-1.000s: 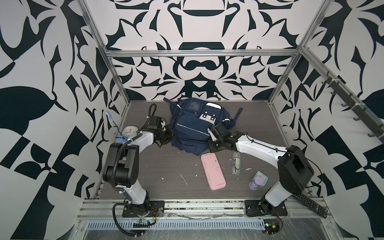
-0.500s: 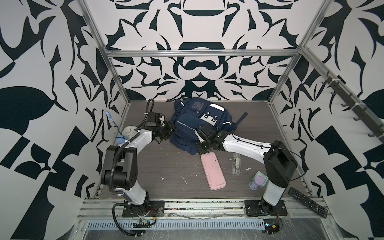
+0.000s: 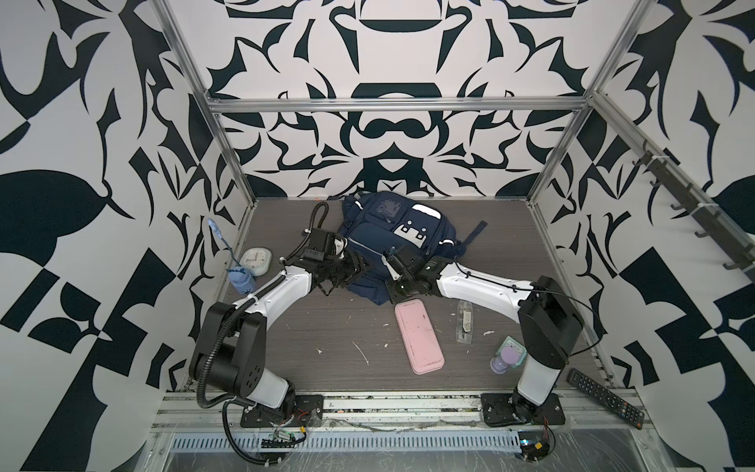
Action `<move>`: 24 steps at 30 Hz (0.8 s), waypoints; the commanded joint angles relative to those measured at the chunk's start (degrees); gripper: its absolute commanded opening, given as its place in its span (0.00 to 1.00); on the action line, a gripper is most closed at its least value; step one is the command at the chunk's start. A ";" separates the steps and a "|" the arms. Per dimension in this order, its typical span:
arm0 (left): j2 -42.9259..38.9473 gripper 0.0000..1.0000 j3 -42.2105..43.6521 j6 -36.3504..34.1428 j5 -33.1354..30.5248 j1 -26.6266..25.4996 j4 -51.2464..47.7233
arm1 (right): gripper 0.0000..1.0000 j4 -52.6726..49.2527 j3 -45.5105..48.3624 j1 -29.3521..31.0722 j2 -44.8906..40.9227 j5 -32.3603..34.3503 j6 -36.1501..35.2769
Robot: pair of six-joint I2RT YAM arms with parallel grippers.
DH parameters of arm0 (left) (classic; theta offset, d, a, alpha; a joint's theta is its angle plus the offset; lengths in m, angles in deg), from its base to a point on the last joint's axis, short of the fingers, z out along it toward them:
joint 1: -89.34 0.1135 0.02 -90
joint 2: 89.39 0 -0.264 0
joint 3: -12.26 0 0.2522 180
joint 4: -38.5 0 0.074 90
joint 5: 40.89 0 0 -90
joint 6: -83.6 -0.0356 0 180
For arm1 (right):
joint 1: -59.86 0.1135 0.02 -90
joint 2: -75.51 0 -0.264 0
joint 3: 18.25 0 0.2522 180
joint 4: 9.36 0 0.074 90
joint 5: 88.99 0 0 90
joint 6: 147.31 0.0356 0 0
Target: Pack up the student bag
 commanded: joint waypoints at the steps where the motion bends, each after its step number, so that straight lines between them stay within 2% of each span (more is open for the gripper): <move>1: 1.57 0.64 1.24 3.37 1.01 -0.52 2.66 | 0.00 0.55 -2.06 0.92 -1.66 -0.13 -0.37; 16: 4.42 0.64 2.60 5.49 1.29 -1.57 5.36 | 0.00 0.35 -2.08 1.26 -2.17 0.14 -0.25; 24: 7.84 0.59 1.62 5.41 1.32 -1.58 7.01 | 0.00 0.17 -2.01 1.86 -2.27 0.22 -0.20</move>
